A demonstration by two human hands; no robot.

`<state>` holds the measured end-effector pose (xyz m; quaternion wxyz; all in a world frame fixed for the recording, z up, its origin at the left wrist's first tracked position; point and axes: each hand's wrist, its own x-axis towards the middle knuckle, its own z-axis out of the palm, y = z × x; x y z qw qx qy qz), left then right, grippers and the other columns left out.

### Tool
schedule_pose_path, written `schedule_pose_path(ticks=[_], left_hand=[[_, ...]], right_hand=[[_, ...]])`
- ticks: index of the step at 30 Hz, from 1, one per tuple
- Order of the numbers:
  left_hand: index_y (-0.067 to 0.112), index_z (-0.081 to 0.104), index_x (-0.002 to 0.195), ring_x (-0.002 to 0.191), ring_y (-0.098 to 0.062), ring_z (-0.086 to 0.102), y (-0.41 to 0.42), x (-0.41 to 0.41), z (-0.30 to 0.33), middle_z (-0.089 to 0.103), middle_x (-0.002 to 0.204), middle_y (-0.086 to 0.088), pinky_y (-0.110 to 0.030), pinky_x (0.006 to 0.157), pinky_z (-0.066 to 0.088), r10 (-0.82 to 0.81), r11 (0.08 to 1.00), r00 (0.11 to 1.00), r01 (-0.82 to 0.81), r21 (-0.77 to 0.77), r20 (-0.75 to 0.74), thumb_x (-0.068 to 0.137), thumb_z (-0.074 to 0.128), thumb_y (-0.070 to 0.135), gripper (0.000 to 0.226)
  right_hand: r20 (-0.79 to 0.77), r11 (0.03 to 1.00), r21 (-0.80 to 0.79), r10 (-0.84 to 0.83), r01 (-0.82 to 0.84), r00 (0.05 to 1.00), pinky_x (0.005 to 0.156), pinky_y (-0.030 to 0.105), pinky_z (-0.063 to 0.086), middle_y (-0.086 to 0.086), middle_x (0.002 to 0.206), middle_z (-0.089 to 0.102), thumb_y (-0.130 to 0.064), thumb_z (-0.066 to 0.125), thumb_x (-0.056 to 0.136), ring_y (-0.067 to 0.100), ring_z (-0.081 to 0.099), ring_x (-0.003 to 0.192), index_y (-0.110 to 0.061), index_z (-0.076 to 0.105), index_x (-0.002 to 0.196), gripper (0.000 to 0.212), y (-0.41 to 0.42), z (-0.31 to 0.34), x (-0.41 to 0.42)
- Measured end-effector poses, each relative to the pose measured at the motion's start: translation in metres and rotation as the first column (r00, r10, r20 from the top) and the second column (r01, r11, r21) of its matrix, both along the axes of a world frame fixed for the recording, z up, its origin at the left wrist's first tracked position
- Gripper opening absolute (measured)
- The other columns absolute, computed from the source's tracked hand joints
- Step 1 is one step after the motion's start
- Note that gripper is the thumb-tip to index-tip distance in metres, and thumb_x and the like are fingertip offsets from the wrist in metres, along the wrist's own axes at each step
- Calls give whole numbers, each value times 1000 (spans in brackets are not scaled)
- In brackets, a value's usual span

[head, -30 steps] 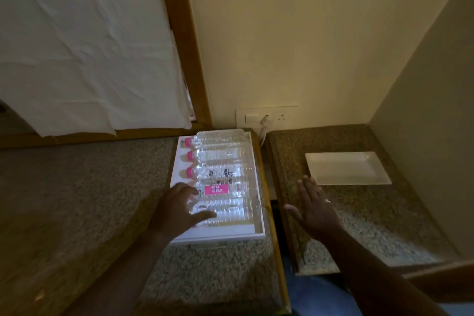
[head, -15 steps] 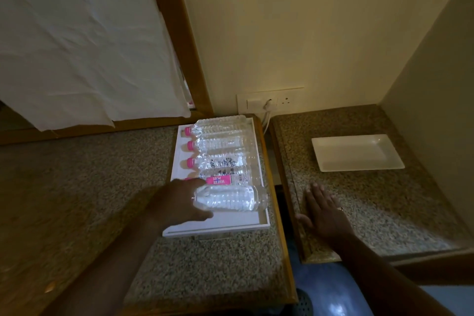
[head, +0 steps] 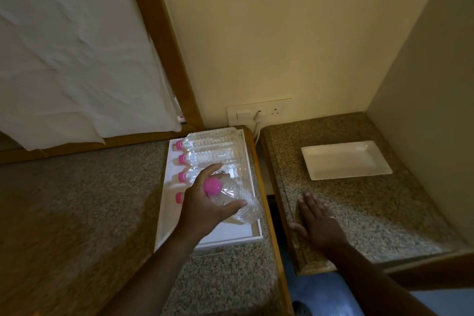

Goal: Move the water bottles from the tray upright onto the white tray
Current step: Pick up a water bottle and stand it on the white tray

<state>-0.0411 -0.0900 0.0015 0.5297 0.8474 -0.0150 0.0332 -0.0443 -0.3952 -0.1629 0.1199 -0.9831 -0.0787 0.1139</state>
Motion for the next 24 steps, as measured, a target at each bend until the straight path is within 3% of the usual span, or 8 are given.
schedule_pose_path(ticks=[3, 5, 7, 12, 15, 18, 21, 24], left_hand=[[41, 65, 103, 93, -4, 69, 0, 4, -9, 73, 97, 17, -21, 74, 57, 37, 998, 994, -42, -42, -103, 39, 94, 50, 71], [43, 62, 98, 89, -5, 69, 4, 7, -10, 72, 96, 17, -17, 67, 54, -6, 1000, 993, 8, 14, -116, 36, 95, 50, 71], [44, 58, 96, 88, -6, 68, 4, 7, -4, 71, 94, 15, -17, 66, 52, -26, 997, 992, 35, 69, -127, 36, 94, 51, 71], [51, 58, 92, 81, 3, 66, -28, 26, 34, 70, 85, 19, -12, 63, 50, -67, 979, 995, 79, 189, -72, 35, 89, 62, 67], [49, 59, 95, 81, 6, 64, -73, 51, 56, 70, 86, 19, -17, 64, 50, -111, 978, 993, 116, 174, -38, 34, 87, 61, 67], [34, 65, 99, 79, 0, 68, -128, 86, 63, 72, 89, 12, -23, 69, 53, -192, 966, 981, 191, 175, -10, 36, 90, 56, 71], [26, 65, 104, 85, -9, 67, -195, 126, 53, 71, 95, 10, -20, 68, 48, -229, 947, 973, 222, 230, 3, 41, 92, 55, 74], [29, 63, 108, 81, -2, 61, -255, 155, 36, 66, 91, 16, -7, 63, 41, -278, 934, 960, 272, 233, -7, 44, 90, 59, 76]], right_hand=[[12, 1000, -3, 6, -6, 1000, 117, 39, -3, 9, 161, -1, -79, -3, 84, 27, -2, 150, -14, 14, 155, 98, -7, -1, -2], [16, 1000, -5, -7, 7, 1000, 117, 40, -3, 9, 162, 1, -77, 1, 87, 26, -3, 150, -14, 15, 155, 94, -15, -2, -4], [13, 1000, -4, -8, 8, 1000, 116, 41, -2, 12, 162, 6, -78, 1, 88, 25, -4, 148, -14, 17, 155, 94, -21, -1, -6], [3, 1000, 17, -12, 12, 1000, 116, 47, 6, 17, 160, 22, -77, 10, 91, 32, 15, 148, -11, 29, 152, 92, -44, 2, -5], [34, 999, 11, -46, 45, 998, 117, 46, 6, 15, 160, 23, -78, 17, 92, 31, 16, 148, -13, 29, 152, 90, -72, 1, -6], [43, 997, 0, -73, 73, 996, 117, 48, 7, 14, 161, 20, -80, 18, 91, 28, 8, 148, -14, 30, 152, 91, -99, 0, -8], [61, 994, -22, -105, 106, 993, 118, 47, 1, 11, 162, 9, -81, 19, 91, 27, -1, 148, -18, 25, 154, 90, -130, -4, -10], [82, 991, -10, -133, 135, 988, 118, 47, -4, 9, 162, 0, -82, 21, 90, 29, -4, 149, -21, 17, 156, 90, -158, -4, -8]])
